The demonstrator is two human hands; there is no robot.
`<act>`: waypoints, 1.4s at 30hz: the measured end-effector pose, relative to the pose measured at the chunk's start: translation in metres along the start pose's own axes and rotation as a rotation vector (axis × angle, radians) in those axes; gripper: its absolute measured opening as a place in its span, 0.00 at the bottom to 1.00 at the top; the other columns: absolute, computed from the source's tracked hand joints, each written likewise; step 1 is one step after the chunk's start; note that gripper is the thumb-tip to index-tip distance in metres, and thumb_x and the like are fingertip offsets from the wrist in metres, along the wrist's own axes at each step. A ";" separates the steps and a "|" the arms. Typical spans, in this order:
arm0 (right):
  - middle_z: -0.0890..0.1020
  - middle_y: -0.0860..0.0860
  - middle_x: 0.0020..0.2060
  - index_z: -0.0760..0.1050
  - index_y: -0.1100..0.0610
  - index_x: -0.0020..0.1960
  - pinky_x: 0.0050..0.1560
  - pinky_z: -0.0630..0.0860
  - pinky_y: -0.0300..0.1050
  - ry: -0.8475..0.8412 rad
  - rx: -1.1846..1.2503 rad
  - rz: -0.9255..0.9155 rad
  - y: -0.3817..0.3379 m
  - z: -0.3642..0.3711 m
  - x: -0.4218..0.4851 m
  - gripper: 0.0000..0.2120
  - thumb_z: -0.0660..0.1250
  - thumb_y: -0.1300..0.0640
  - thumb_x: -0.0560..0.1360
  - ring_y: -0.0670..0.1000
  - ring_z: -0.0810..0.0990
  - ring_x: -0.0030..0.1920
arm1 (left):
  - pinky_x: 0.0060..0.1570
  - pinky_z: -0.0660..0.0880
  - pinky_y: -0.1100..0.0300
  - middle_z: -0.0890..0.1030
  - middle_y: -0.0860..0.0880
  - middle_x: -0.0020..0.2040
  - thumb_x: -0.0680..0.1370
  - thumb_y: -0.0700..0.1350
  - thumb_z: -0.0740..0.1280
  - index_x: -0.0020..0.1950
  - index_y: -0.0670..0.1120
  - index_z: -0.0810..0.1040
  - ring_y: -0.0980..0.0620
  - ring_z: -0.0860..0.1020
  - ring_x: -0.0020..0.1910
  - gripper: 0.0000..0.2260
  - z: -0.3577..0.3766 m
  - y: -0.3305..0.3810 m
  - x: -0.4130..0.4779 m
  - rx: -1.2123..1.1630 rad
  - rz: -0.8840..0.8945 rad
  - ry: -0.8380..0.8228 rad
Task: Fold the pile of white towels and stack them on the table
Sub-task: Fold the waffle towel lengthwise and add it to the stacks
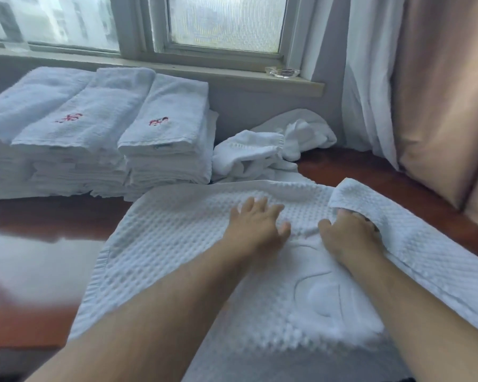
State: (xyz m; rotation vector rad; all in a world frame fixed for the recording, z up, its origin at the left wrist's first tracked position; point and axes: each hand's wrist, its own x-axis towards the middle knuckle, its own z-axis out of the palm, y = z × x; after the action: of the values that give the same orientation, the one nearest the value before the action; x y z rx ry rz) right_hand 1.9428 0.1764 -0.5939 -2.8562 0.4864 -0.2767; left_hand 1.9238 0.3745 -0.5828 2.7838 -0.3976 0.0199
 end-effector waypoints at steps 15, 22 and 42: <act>0.57 0.58 0.80 0.55 0.51 0.81 0.76 0.55 0.61 -0.141 -0.043 0.083 0.060 -0.010 0.115 0.29 0.51 0.44 0.83 0.64 0.56 0.78 | 0.76 0.38 0.38 0.45 0.54 0.83 0.80 0.65 0.42 0.80 0.61 0.46 0.52 0.41 0.81 0.28 0.034 0.001 0.020 0.153 0.072 -0.044; 0.83 0.56 0.52 0.80 0.60 0.60 0.45 0.72 0.44 0.074 0.187 0.100 0.067 0.001 0.130 0.17 0.59 0.53 0.80 0.54 0.79 0.48 | 0.77 0.37 0.40 0.43 0.57 0.82 0.80 0.65 0.42 0.80 0.63 0.45 0.55 0.39 0.81 0.27 0.031 0.005 0.022 0.130 0.029 -0.060; 0.49 0.54 0.81 0.48 0.45 0.81 0.73 0.64 0.60 -0.139 -0.138 0.438 0.195 -0.057 0.024 0.29 0.46 0.38 0.82 0.63 0.56 0.78 | 0.73 0.43 0.31 0.47 0.54 0.82 0.77 0.70 0.41 0.78 0.63 0.49 0.43 0.45 0.81 0.30 0.066 0.071 0.032 0.096 0.081 -0.033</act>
State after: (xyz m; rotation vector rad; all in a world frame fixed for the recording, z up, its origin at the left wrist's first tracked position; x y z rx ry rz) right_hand 1.8933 -0.0220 -0.5858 -2.7719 1.1116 0.0356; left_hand 1.9333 0.2802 -0.6203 2.8640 -0.5305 0.0116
